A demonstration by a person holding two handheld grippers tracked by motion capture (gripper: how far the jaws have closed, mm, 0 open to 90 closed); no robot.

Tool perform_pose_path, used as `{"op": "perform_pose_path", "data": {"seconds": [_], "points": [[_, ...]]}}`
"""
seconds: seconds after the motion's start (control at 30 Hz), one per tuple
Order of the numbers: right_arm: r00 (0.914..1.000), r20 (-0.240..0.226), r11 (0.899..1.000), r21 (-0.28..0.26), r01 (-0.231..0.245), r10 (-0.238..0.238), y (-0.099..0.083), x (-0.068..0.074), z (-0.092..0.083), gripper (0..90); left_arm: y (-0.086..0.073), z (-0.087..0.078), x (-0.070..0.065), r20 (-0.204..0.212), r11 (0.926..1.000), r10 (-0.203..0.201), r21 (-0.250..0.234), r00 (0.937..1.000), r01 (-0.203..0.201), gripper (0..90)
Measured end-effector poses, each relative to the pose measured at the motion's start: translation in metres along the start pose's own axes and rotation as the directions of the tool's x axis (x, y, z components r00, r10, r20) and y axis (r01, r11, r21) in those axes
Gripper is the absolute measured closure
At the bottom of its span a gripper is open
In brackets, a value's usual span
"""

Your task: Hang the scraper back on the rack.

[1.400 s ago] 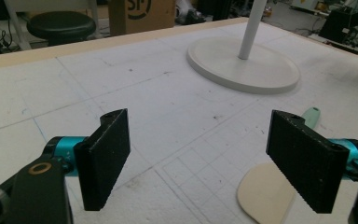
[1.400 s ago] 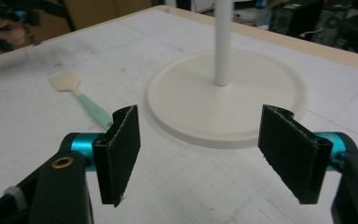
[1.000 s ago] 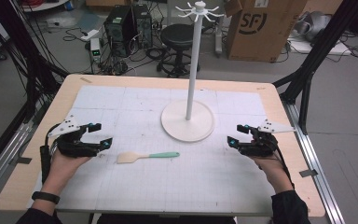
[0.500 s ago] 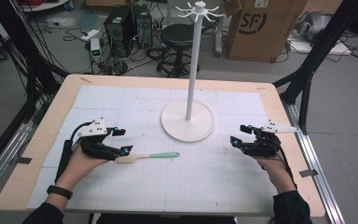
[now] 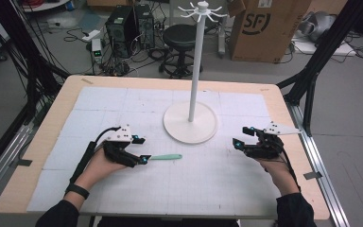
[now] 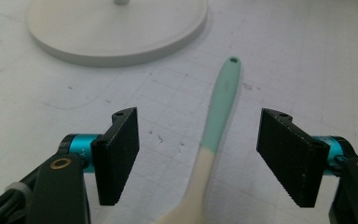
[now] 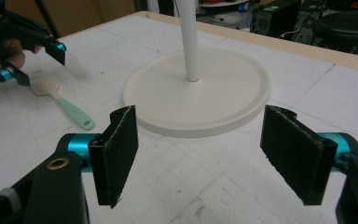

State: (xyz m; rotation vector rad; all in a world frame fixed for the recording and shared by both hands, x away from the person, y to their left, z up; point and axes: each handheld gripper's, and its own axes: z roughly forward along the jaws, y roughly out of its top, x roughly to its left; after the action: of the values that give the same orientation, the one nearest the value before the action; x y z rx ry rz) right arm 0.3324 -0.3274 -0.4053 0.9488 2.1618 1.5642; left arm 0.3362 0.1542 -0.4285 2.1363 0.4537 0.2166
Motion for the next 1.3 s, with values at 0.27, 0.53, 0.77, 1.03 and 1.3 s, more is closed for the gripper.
{"op": "perform_pose_path", "data": {"seconds": [0.27, 0.53, 0.77, 1.03, 1.3], "points": [[1.0, -0.001, 1.0, 0.001, 0.0, 0.0, 0.0, -0.001, 0.0, 27.4, -0.004, 0.009, -0.002, 0.008, 0.9978, 0.015, 0.064, 0.9999, -0.015, 41.9], [1.0, 0.0, 1.0, 0.003, -0.003, 0.003, -0.001, -0.001, 0.0, 27.7, -0.008, 0.016, -0.002, 0.031, 0.9923, 0.028, 0.12, 0.9991, -0.032, 56.9], [1.0, -0.002, 1.0, 0.011, 0.002, -0.002, -0.001, -0.001, 0.0, 28.1, -0.008, 0.016, -0.001, 0.025, 0.9918, 0.044, 0.119, 0.9987, -0.046, 66.2], [1.0, -0.005, 1.0, 0.013, 0.0, 0.0, -0.001, 0.0, 0.001, 28.2, -0.01, 0.016, -0.001, 0.038, 0.9946, 0.019, 0.101, 0.9991, -0.023, 77.3], [0.9999, -0.01, 1.0, 0.019, 0.007, -0.007, -0.002, 0.0, 0.002, 28.5, -0.013, 0.016, -0.002, 0.031, 0.9965, 0.024, 0.079, 0.9992, -0.027, 78.7]]}}
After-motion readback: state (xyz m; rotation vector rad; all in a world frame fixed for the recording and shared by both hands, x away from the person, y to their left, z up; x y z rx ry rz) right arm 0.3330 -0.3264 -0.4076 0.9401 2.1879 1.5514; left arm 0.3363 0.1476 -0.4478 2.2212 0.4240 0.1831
